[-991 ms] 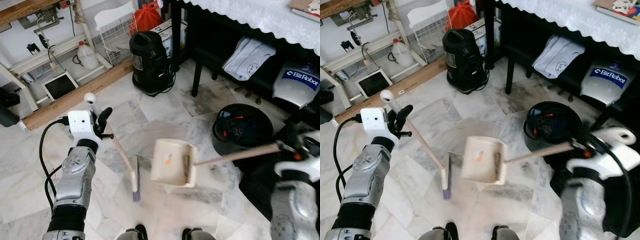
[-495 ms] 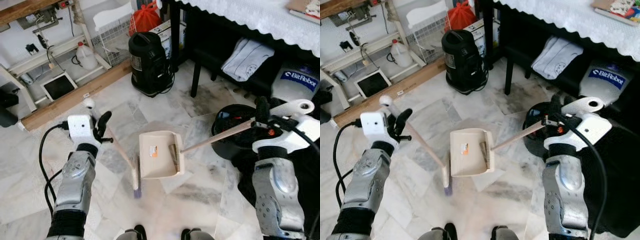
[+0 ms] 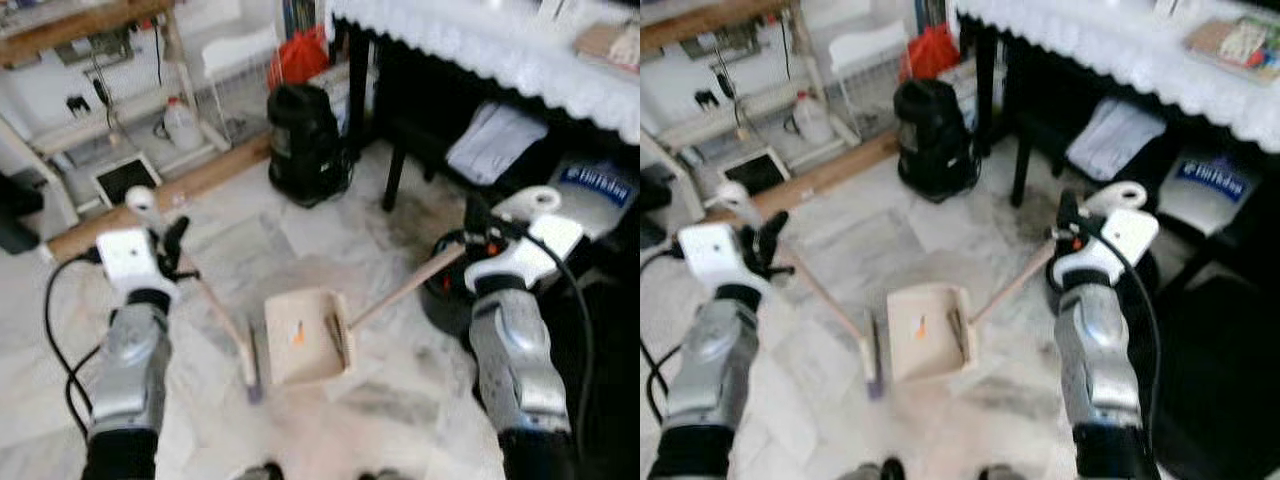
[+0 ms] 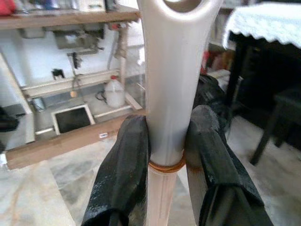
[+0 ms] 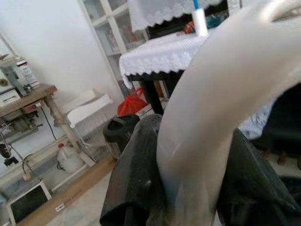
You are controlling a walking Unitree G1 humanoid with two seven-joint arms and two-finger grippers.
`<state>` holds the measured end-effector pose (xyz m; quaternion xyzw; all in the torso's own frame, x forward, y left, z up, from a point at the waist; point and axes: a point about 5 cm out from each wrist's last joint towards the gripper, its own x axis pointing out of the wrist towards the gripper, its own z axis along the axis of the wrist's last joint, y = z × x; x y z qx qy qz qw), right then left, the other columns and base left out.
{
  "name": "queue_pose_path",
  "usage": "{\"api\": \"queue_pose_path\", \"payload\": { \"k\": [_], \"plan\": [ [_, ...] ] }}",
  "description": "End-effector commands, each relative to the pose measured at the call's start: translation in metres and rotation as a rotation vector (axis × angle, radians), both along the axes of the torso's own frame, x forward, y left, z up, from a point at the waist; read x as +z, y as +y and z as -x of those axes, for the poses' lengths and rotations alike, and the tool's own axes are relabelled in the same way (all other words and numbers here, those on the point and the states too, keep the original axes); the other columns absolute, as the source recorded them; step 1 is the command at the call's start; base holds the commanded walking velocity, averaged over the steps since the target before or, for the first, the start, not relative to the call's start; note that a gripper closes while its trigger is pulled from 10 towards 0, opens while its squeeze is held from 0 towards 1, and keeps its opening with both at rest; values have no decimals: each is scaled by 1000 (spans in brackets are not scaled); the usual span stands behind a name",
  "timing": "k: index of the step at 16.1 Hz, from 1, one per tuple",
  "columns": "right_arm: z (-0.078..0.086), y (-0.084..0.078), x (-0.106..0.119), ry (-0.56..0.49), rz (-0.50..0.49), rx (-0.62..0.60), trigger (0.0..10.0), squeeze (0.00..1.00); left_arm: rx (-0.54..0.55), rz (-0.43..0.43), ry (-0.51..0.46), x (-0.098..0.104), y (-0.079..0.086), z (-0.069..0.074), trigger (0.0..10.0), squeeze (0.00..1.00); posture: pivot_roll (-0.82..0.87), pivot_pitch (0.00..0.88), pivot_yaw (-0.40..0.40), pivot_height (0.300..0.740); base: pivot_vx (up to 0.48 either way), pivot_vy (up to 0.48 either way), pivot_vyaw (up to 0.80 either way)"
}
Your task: Sweep floor
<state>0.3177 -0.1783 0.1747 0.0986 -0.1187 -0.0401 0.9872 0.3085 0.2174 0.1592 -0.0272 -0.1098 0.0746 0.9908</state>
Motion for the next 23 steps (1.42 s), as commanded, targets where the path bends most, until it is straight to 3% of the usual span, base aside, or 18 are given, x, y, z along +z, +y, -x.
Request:
{"api": "queue_pose_path", "payload": {
  "k": [1, 5, 7, 9, 11, 13, 16, 18, 21, 23],
  "plan": [
    [-5, 0, 15, -67, 0, 8, 10000, 0, 36, -8, -100, 20, 5, 2, 10000, 0, -70, 58, 14, 740, 0, 0, 0],
    [-10, 0, 16, -84, 16, -10, 10000, 0, 53, 1, -100, 18, 6, 5, 10000, 0, -106, 23, 36, 740, 0, 0, 0],
    [-12, 5, 16, -95, 83, -9, 10000, 0, 36, 0, -115, 24, 2, 4, 10000, 0, -107, 11, 54, 740, 0, 0, 0],
    [-11, 4, 12, -85, 44, -27, 10000, 0, 26, 10, -117, 26, 0, 6, 10000, 0, -117, 8, 76, 740, 0, 0, 0],
    [-4, 15, 7, -84, 13, 0, 10000, 0, 16, -9, -111, 24, 0, 14, 10000, 0, -124, 0, 96, 740, 0, 0, 0],
    [1, 22, 1, -70, 18, 39, 10000, 0, 45, -21, -131, 28, -2, 23, 10000, 0, -90, 0, 80, 740, 0, 0, 0],
    [5, 18, -7, -36, 3, 42, 10000, 0, 85, 9, -150, 25, -13, 38, 10000, 0, -29, 0, 5, 740, 0, 0, 0],
    [0, 18, -1, -45, 21, 50, 10000, 0, 59, 3, -117, 14, -20, 40, 10000, 0, -60, 0, -13, 740, 0, 0, 0],
    [-4, 10, 6, -68, 18, 28, 10000, 0, 84, -6, -121, 19, -15, 38, 10000, 0, -58, 0, 4, 740, 0, 0, 0],
    [-4, 17, 1, -51, 15, 30, 10000, 0, 42, -44, -121, 21, -12, 38, 10000, 0, -64, 0, 6, 740, 0, 0, 0]
  ]
}}
